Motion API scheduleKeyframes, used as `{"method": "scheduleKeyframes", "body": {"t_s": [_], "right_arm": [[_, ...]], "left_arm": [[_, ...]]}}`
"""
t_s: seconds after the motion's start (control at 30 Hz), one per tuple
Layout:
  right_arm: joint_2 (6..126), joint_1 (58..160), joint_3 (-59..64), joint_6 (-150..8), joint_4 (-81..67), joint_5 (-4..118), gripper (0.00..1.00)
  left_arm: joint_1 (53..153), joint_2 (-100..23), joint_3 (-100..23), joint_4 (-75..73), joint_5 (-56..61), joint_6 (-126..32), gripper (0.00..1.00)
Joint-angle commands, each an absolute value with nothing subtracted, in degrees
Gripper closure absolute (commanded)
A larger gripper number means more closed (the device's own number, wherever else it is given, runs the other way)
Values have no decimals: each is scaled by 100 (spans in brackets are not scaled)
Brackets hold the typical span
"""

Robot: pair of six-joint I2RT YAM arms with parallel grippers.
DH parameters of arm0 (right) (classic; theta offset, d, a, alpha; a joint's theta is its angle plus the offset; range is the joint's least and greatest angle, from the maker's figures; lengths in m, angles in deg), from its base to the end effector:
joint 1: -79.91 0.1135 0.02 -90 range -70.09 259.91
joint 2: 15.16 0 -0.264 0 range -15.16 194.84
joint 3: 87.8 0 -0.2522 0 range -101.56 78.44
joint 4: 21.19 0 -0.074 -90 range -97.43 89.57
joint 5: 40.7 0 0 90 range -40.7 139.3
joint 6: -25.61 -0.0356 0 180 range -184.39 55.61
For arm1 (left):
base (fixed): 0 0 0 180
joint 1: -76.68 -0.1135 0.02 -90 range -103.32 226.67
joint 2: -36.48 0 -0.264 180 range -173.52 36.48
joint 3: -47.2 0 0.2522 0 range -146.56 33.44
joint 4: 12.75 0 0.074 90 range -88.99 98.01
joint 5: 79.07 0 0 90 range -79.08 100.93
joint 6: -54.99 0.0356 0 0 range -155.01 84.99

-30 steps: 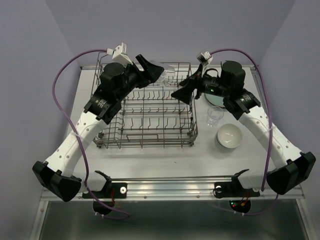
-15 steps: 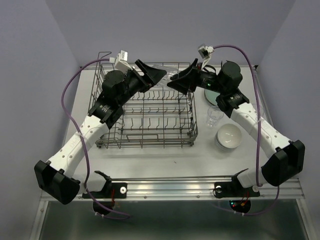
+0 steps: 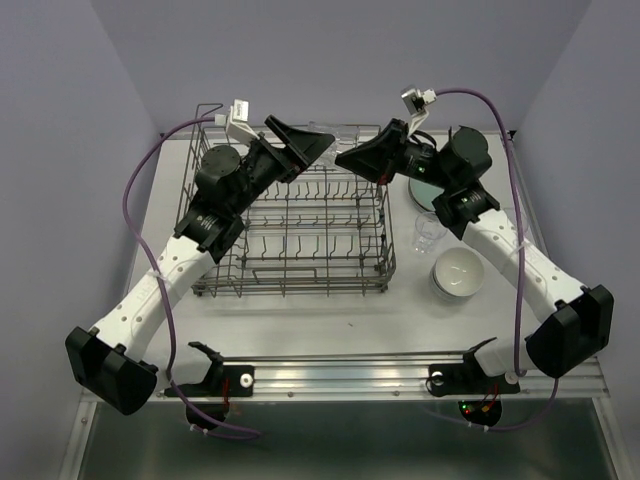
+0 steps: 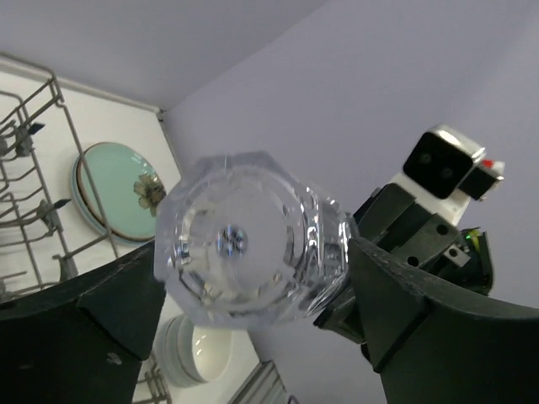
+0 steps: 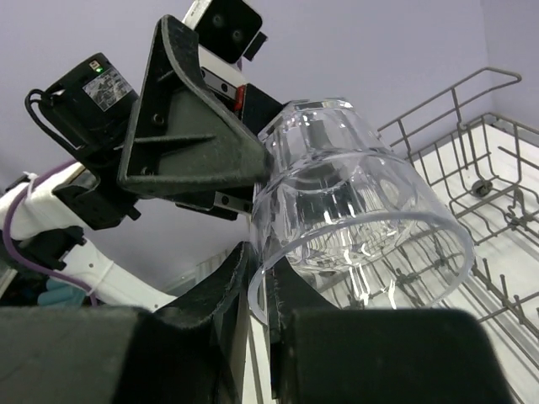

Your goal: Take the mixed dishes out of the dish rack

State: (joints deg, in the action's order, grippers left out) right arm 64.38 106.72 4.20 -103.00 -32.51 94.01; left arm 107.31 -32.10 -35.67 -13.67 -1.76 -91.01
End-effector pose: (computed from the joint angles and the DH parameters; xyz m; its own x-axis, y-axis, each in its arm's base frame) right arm 0.2698 0.1644 0.4438 -0.3327 0.3287 -0.8839 -0.9006 0.1671 0.4012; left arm 0.2308 -0.1458 0.4500 -0.4371 -0.6811 -0.5874 0.5671 0.2982 -0.7678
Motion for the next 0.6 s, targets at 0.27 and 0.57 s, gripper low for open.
{"method": "scheduleKeyframes", "body": {"t_s": [0.27, 0.57], "right_arm": [[5963, 10349, -392, -8557, 194, 6654, 99], [6094, 9108, -531, -8434, 2371, 4723, 99]], "left_arm": [[10078, -2962, -3503, -497, -146, -8844, 1], [9294, -2724, -3696, 311, 704, -8274, 1]]}}
